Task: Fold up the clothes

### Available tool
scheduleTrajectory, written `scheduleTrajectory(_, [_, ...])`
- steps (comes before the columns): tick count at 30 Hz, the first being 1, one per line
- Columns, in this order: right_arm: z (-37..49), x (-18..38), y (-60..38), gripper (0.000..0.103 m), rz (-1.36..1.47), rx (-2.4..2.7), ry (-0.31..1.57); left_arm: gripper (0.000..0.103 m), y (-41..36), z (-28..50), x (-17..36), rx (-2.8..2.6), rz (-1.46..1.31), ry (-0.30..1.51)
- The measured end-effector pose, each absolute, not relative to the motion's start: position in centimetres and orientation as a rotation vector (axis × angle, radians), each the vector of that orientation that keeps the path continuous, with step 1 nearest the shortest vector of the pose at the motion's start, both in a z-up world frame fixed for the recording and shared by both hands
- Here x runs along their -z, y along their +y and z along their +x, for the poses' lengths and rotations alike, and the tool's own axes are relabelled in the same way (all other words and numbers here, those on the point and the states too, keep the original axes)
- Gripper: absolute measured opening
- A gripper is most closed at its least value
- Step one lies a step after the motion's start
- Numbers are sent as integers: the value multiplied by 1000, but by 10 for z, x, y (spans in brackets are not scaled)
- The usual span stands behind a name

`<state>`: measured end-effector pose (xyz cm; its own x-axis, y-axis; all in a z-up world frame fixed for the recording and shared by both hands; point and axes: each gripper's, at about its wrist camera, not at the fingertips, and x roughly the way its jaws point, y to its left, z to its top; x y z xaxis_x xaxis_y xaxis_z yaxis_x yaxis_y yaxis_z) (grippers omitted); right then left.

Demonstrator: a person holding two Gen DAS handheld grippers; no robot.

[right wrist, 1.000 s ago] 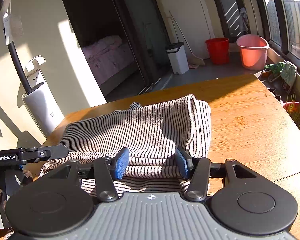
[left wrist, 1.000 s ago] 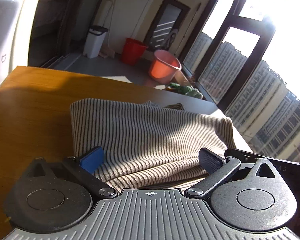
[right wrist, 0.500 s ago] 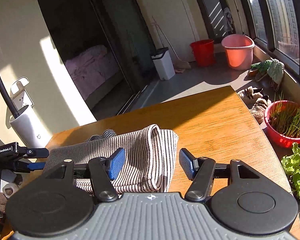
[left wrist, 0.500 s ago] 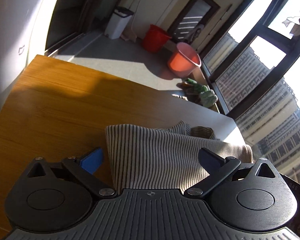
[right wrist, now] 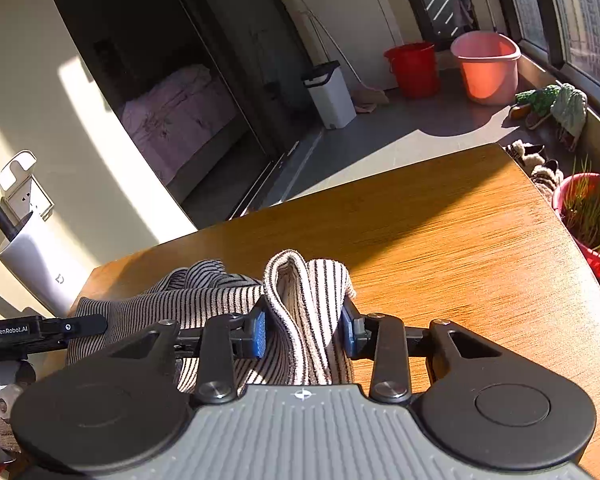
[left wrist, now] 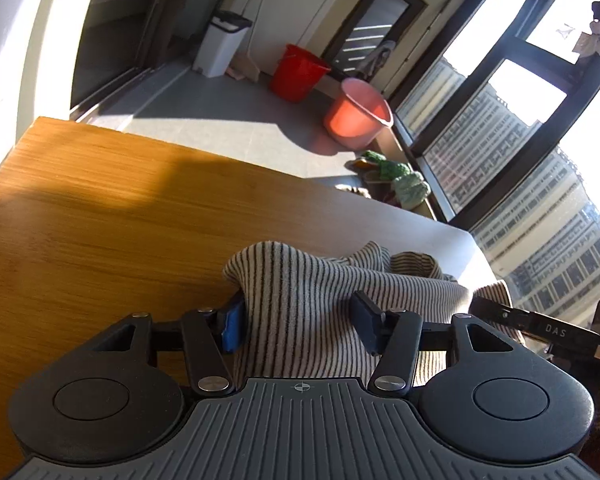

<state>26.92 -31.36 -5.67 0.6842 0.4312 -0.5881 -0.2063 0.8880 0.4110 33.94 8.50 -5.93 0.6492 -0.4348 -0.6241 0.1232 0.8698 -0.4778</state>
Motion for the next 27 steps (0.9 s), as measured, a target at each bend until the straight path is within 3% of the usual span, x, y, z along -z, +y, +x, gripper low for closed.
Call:
scheduleTrajectory(2, [278,50,-309,21,317,-363,720,37,87,351,59,304,-428,813])
scheduleTrajectory(6, [266,12,-310,18,342,-436,599,25,93,352,38,297,-440,755])
scheduleTrajectory(11, [197,-30,-309,17,226,-500,494,22,103,298,0,384,-389,613])
scheduleTrajectory(19, [81,-35,-312,17,103,-544,489,17,116,174,-14,438,-358,544])
scheduleTrajectory(23, [38,-8,-308,22,-30,-517,565,16,126,125,3,431,-376,597])
scheduleTrajectory(25, [23,0,-308,32,-101,-493,597,18,137,108,16,404,-388,641])
scheduleTrajectory(27, [10,6,-311,34,-138,-473,625,18,151,99,27,364,-421,675])
